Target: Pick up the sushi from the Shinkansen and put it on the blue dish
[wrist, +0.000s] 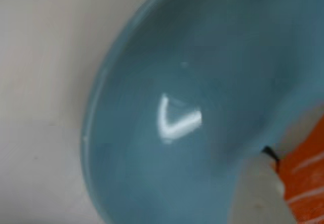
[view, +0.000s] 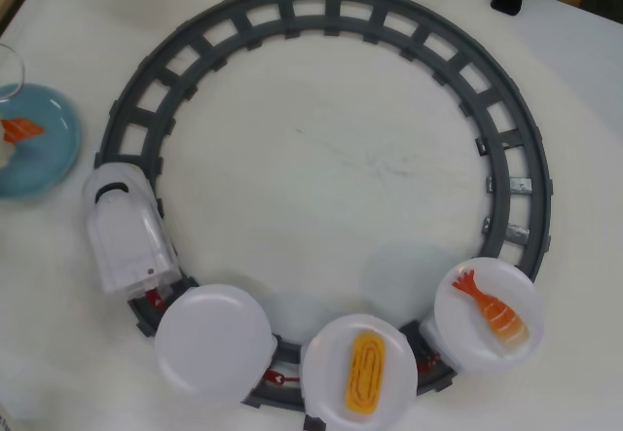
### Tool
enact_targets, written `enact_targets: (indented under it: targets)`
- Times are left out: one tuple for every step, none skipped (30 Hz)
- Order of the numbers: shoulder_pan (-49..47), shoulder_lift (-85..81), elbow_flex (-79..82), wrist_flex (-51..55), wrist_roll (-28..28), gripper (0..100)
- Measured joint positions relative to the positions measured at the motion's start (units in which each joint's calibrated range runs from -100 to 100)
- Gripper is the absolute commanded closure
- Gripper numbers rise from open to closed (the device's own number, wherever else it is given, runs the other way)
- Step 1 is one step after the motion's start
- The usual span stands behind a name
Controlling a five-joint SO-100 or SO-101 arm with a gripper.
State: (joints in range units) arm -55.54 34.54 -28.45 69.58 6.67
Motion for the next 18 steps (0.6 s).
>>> enact_targets:
  targets:
    - [0.0,0.3,0.0,-0.3,0.0,85]
    - [-0.1,0.7,0.0,-0.5,0.0,85]
    - [-0.2,1.1,0.0,-0.5,0.0,85]
    - [-0.2,1.3,0.0,-0.7,0.0,85]
    - [-0.3,1.5,0.0,-0.7,0.0,85]
    - [-0.3,1.6,0.0,-0.7,0.0,85]
    - [-0.3,1.6,0.0,-0.7,0.0,85]
    - [-0.3,1.6,0.0,-0.7,0.0,85]
    - [-0.3,1.6,0.0,-0.7,0.0,83]
    - [-0.3,1.6,0.0,-0.7,0.0,81]
    - [-0.3,1.6,0.0,-0.7,0.0,78]
    - [-0.2,1.6,-0.1,-0.7,0.0,76]
    - [-0.1,1.6,-0.2,-0.7,0.0,74]
    - [0.0,1.6,-0.2,-0.7,0.0,73]
    - [0.2,1.5,-0.2,-0.7,0.0,73]
    - [0.4,1.4,-0.2,-0.7,0.0,73]
    - [0.7,1.3,-0.1,-0.7,0.0,73]
    - [0.8,0.8,0.5,-0.7,0.0,74]
